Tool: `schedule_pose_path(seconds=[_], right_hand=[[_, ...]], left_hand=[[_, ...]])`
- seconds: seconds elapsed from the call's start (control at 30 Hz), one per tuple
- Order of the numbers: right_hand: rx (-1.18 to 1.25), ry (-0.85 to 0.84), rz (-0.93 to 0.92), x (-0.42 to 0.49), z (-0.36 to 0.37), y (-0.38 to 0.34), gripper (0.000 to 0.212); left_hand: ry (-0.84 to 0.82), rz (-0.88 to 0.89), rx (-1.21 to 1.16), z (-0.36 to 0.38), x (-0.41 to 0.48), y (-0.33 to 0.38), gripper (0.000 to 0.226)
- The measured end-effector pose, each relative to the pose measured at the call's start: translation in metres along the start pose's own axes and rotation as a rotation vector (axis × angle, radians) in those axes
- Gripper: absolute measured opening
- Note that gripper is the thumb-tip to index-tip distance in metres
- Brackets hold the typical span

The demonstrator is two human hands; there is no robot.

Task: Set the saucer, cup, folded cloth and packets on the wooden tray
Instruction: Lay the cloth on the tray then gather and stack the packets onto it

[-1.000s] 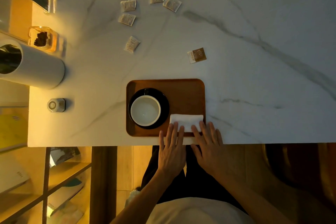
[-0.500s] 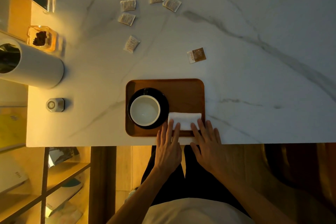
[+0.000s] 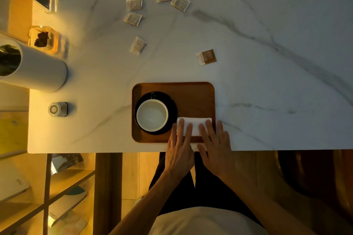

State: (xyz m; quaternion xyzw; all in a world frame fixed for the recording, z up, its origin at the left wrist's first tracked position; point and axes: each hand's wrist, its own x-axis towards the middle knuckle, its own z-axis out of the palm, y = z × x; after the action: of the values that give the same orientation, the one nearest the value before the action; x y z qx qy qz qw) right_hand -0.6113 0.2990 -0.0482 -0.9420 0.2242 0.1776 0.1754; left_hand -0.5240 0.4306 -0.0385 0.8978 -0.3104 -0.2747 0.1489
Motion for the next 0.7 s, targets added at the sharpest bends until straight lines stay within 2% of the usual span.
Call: schedule_pose_path(seconds=[0.27, 0.5, 0.6, 0.7], right_hand=[[-0.037, -0.012, -0.012, 0.001, 0.001, 0.007, 0.069], [-0.005, -0.051, -0.014, 0.003, -0.008, 0.004, 0.072], [0.079, -0.081, -0.05, 0.005, -0.027, 0.004, 0.068], [0.222, 0.075, -0.079, 0.005, -0.058, 0.01, 0.053]], left_hand=[[-0.029, 0.003, 0.184, 0.014, 0.004, -0.012, 0.088], [-0.065, 0.01, 0.185, 0.005, 0.004, -0.006, 0.085], [-0.117, 0.002, 0.195, -0.013, 0.002, 0.006, 0.079], [-0.09, 0.052, 0.203, -0.04, 0.001, 0.023, 0.067]])
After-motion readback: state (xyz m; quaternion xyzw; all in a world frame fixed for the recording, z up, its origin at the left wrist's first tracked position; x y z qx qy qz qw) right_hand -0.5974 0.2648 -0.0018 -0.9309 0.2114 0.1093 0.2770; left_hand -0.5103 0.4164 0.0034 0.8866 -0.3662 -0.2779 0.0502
